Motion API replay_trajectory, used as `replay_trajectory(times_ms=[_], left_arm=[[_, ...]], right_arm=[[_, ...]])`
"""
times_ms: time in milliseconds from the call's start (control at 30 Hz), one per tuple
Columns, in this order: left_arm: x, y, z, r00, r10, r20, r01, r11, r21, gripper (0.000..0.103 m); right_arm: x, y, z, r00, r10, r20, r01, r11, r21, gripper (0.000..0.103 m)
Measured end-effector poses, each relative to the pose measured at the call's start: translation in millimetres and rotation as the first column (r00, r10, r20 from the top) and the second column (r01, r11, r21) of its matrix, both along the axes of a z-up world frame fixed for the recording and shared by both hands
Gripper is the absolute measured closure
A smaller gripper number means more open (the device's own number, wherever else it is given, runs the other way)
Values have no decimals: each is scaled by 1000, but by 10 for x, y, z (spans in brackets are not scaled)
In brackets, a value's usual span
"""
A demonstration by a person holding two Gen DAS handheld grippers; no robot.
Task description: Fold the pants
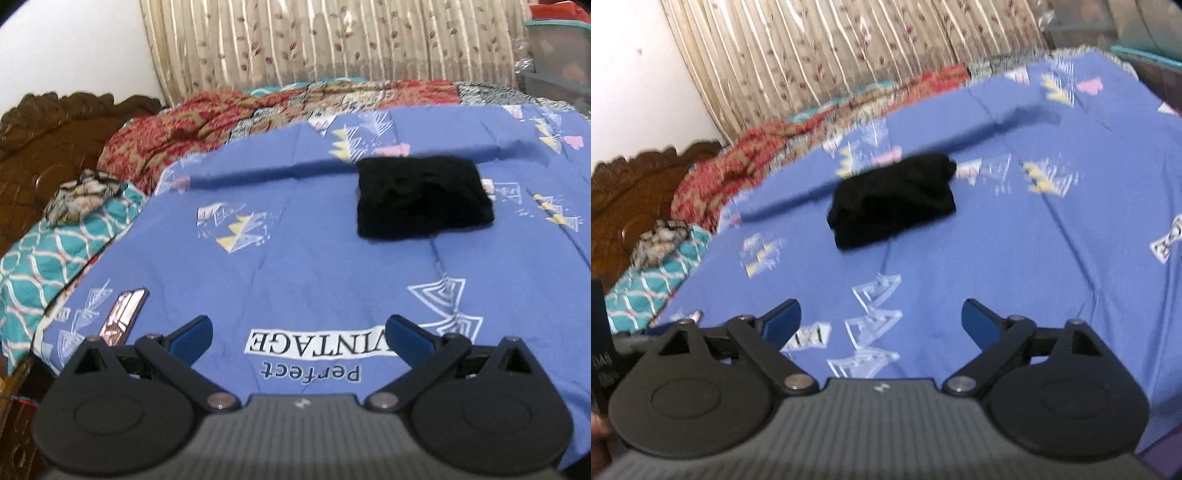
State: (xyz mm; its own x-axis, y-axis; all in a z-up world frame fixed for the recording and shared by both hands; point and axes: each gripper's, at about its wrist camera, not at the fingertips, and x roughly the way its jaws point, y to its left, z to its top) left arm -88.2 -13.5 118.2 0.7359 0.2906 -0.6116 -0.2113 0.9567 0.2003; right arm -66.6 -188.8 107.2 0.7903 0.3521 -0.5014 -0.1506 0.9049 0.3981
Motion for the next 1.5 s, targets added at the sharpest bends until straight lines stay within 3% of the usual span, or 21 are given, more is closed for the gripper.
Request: replay_trajectory(times_ms=[233,500,1000,1500], left_arm=[[-116,-130,208,999,-40,18,40,999,-4,0],[-155,-223,160,998,-55,-12,55,998,24,0],[-165,-305,107,994,-87,-68,88,996,14,0],[-217,-338,159,993,-102,-54,102,995,12,0]], right_arm=[[-110,17,221,995,14,101,-15,1000,17,0],[-158,-5,277,987,-21,157,18,1000,23,0],[-153,-74,239,988,-75,136,67,996,59,0],[-180,-101,218,988,-81,133,74,996,52,0]])
